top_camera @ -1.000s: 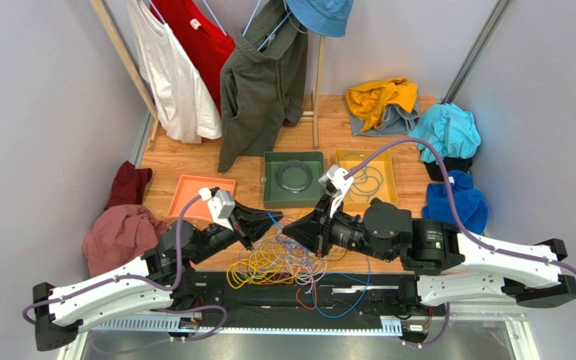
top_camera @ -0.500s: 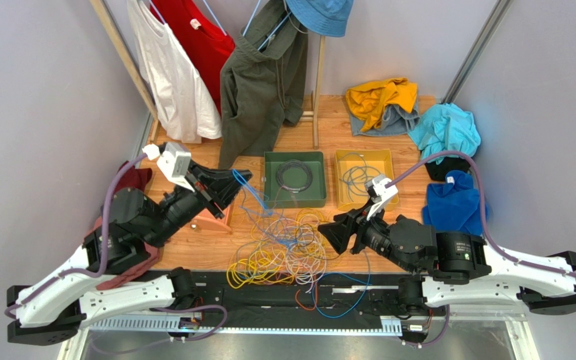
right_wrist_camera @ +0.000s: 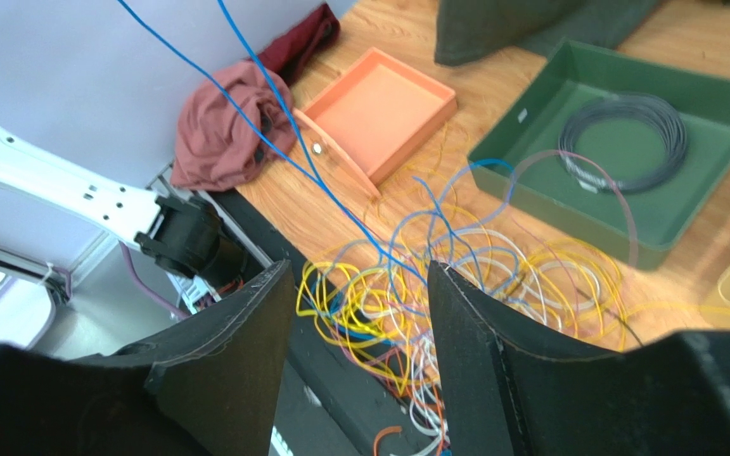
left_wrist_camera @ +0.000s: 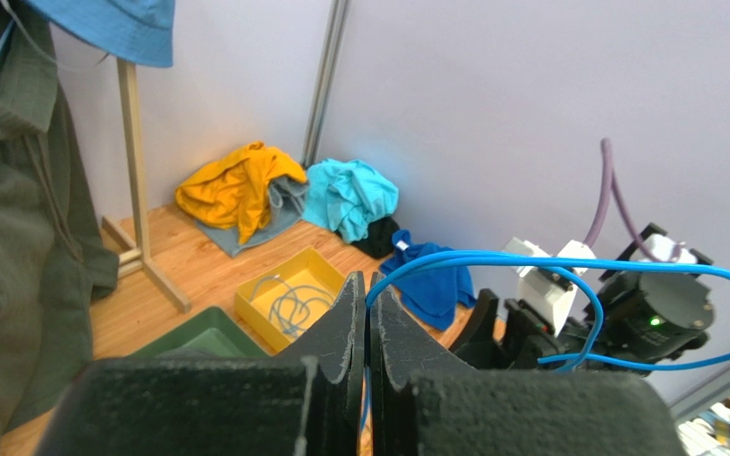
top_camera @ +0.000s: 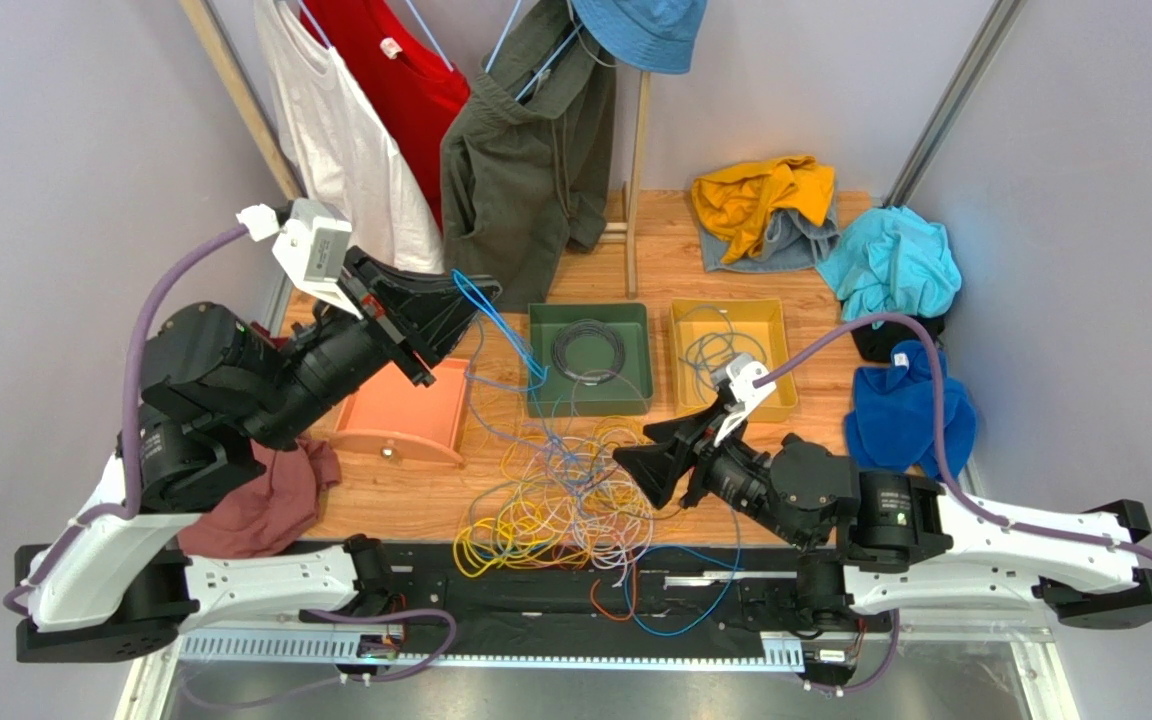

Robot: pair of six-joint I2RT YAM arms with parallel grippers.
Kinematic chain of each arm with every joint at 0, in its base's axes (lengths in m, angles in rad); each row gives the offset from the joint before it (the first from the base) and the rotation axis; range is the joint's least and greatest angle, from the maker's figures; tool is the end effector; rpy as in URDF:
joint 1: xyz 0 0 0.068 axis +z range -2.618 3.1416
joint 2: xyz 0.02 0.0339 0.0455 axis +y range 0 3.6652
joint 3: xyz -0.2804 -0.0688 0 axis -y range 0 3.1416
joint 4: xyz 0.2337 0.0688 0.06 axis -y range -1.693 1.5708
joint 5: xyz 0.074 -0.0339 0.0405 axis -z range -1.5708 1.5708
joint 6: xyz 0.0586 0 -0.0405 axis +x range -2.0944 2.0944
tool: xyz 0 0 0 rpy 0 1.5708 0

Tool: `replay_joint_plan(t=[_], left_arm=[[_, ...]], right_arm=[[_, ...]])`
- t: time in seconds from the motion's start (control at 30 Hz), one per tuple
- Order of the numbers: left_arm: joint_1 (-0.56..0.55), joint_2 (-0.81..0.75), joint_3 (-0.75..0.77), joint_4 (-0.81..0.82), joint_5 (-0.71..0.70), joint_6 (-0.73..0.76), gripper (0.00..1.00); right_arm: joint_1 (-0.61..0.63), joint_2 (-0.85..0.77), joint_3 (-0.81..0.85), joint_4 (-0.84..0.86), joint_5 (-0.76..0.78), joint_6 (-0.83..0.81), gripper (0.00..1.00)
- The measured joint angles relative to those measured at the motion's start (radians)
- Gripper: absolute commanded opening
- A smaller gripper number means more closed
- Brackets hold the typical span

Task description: Untangle the cables

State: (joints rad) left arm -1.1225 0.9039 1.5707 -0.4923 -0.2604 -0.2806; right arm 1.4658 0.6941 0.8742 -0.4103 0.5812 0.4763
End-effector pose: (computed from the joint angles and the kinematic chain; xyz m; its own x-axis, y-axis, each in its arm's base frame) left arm 0.0664 -0.1032 0.5482 -0.1384 -0.3296 -0.9339 0.7520 0.5787 -0.3157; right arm 0.0470 0.1392 0.3657 -0.3767 0.0822 -0.9227 -0.6779 0.6543 0.3351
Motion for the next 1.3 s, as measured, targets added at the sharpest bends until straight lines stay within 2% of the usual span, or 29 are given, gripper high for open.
replay_joint_plan(t=[0.17,0.47,0.6,0.63,0.67,0.73,0.77,0.83,0.87,0.93,1.13,1.3], left_arm=[[0.0,0.048,0.078,-0.007,0.035,-0.001,0.0],[0.0,0.092,0.087,-0.028,0.082,-0.005,0.0],[0.0,0.092,0.087,-0.038,0.098,-0.008,0.0],[0.0,0.09,0.087,-0.039,0.101,-0.009,0.0],[0.0,0.088,0.087,-0.04,0.103,-0.009,0.0],[0.0,0.084,0.087,-0.041,0.106,-0.011,0.0],[0.0,0.08,0.087,-0.041,0.107,-0.013,0.0],[0.0,0.07,0.082,-0.041,0.11,-0.015,0.0],[0.0,0.063,0.077,-0.041,0.111,-0.016,0.0],[0.0,0.048,0.063,-0.041,0.111,-0.02,0.0],[0.0,0.009,0.013,-0.04,0.109,-0.025,0.0],[0.0,-0.078,-0.122,-0.027,0.068,-0.033,0.0]], right_arm=[[0.0,0.078,-0.011,0.158,-0.007,-0.09,0.61],[-0.001,0.232,-0.026,0.373,0.016,-0.191,0.61],[-0.016,0.299,-0.026,0.455,0.034,-0.215,0.58],[-0.023,0.319,-0.026,0.468,0.039,-0.217,0.55],[-0.03,0.335,-0.026,0.478,0.043,-0.217,0.44],[-0.048,0.365,-0.026,0.495,0.052,-0.218,0.35],[-0.058,0.376,-0.026,0.504,0.058,-0.215,0.25],[-0.077,0.386,-0.033,0.536,0.077,-0.212,0.18],[-0.085,0.384,-0.047,0.566,0.09,-0.209,0.09],[-0.101,0.375,-0.077,0.614,0.103,-0.201,0.0],[-0.121,0.335,-0.123,0.651,0.117,-0.184,0.0],[-0.121,0.174,-0.122,0.57,0.134,-0.18,0.0]])
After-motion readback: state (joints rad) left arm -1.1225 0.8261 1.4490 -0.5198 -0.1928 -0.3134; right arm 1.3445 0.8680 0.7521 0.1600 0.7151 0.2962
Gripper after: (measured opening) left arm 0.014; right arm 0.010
